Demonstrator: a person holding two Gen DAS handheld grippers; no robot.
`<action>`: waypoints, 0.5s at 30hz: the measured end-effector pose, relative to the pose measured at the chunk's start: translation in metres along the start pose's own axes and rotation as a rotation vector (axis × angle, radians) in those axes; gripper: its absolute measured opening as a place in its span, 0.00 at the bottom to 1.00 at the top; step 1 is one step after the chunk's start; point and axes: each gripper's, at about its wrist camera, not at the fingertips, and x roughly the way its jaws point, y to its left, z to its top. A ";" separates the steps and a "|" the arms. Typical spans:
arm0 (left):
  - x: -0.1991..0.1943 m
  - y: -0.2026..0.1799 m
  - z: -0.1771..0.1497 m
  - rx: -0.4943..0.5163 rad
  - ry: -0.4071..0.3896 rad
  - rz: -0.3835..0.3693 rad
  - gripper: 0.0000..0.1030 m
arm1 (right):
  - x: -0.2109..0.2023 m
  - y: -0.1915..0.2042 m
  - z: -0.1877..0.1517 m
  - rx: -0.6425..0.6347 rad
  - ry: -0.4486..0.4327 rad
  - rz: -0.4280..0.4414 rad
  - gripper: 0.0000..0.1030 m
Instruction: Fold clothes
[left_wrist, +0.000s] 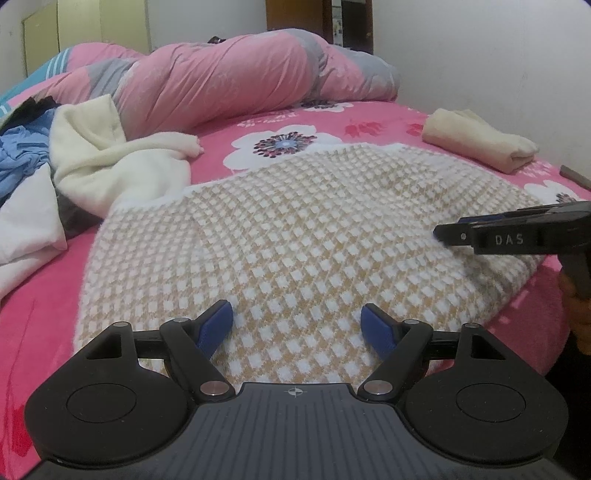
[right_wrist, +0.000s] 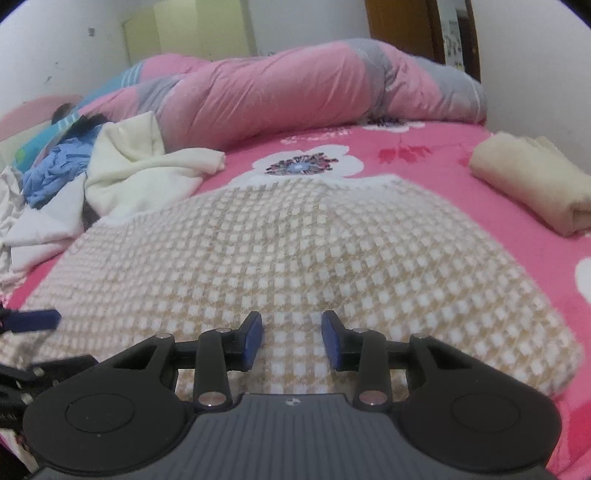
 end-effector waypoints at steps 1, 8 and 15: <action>0.000 0.001 0.000 -0.001 -0.001 -0.003 0.75 | 0.000 0.001 0.000 -0.004 0.001 -0.005 0.37; 0.000 0.005 -0.001 -0.001 -0.011 -0.023 0.75 | 0.000 0.002 0.001 0.010 0.017 -0.006 0.38; 0.000 0.009 -0.002 -0.001 -0.016 -0.041 0.75 | 0.001 0.002 0.004 0.013 0.032 -0.014 0.38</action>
